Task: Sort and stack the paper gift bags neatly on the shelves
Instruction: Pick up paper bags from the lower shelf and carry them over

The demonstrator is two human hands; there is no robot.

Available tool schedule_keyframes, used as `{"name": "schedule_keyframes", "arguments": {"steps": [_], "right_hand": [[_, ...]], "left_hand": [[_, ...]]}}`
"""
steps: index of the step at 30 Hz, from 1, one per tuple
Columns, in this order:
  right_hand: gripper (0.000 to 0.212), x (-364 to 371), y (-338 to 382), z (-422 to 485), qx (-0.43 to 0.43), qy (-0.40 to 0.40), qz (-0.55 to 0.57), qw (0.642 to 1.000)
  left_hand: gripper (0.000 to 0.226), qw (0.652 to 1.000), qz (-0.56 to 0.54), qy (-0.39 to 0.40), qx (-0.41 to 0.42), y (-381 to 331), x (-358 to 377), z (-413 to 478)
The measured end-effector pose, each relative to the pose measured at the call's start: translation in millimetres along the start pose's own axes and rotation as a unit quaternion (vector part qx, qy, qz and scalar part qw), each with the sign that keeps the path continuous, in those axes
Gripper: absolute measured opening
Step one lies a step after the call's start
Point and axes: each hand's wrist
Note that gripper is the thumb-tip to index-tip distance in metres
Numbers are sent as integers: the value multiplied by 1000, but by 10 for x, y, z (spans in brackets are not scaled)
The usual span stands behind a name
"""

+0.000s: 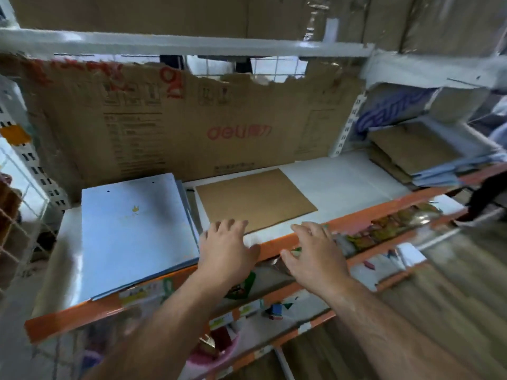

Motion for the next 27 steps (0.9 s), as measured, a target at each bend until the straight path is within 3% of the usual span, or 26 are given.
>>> {"name": "schedule_keyframes", "arguments": {"steps": [7, 17, 27], "right_hand": [[62, -391, -1091, -495, 46, -40, 11, 998], [56, -1030, -2783, -1110, 73, -53, 4, 996], [56, -1248, -3899, -1173, 129, -83, 54, 987]], "left_hand": [[62, 997, 18, 1, 81, -1124, 346, -189], [56, 994, 13, 2, 109, -2953, 927, -530], [58, 988, 20, 41, 148, -4111, 1396, -296]]}}
Point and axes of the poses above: each hand's wrist, its own z-axis towards the middle knuckle, its own x-axis out of the palm, y = z × x, and after that the axes turned 14 degrees about -x, right-handed
